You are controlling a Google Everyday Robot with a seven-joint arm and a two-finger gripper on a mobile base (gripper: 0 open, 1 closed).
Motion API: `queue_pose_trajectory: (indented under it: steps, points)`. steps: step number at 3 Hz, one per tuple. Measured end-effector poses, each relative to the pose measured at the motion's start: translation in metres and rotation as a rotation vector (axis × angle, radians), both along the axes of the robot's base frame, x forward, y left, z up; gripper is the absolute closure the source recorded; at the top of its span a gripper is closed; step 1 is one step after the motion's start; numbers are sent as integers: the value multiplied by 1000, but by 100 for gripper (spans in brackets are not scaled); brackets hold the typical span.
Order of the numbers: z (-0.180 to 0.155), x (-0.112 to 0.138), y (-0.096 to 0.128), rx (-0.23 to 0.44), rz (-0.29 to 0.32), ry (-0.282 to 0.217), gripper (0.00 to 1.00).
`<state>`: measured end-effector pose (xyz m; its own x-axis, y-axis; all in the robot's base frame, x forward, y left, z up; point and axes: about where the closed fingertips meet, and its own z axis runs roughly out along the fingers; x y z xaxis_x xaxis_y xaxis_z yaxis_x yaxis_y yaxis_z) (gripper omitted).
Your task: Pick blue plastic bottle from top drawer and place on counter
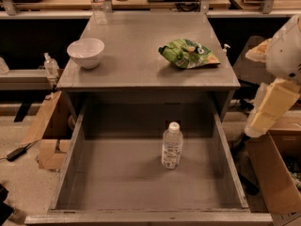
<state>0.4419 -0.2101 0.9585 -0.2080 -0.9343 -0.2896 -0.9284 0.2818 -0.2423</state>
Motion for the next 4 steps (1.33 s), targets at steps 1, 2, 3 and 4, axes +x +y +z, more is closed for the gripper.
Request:
queue_pose_trajectory:
  steps: [1,2,3,4]
  points:
    - [-87,-6,11,240,50,-4,0]
    - [-120,11,29,443,68,-89,0]
    - [-108,16,40,510,66,-123,0]
    - [-108,16,40,510,66,-123,0]
